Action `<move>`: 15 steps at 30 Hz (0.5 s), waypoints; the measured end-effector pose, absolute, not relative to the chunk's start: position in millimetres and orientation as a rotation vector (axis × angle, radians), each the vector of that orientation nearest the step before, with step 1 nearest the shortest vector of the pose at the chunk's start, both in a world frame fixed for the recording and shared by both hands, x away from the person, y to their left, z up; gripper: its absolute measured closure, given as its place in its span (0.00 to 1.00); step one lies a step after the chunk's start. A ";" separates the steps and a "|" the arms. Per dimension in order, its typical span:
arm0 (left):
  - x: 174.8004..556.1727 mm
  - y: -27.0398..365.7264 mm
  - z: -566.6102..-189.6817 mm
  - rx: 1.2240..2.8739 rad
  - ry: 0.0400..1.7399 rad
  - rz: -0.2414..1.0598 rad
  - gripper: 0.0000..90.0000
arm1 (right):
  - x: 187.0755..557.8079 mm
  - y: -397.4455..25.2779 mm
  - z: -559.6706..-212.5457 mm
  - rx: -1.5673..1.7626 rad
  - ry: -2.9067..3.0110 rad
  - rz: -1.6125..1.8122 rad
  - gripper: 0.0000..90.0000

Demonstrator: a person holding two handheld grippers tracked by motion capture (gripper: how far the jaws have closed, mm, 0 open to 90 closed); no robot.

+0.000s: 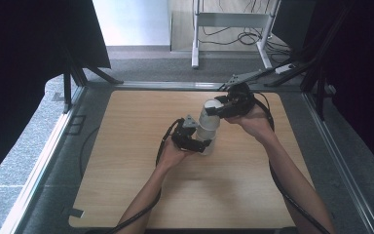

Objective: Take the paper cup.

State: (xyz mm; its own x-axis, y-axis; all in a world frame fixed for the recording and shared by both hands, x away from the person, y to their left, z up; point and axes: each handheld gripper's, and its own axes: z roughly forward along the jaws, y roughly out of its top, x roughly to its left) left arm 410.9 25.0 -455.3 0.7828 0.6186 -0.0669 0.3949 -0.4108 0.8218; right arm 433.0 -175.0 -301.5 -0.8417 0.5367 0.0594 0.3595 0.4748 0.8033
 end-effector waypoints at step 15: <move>397.5 33.3 -443.5 2.048 0.725 0.309 0.11 | 417.5 -181.4 -278.4 0.750 2.513 1.315 0.41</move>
State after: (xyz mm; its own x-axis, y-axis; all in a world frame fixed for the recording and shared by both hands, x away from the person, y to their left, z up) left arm 397.5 33.3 -443.5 0.7957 0.6027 -0.0597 0.3738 -0.4112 0.8313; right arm 417.5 -181.4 -278.4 -0.8492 0.5257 0.0496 0.3405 0.4734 0.8124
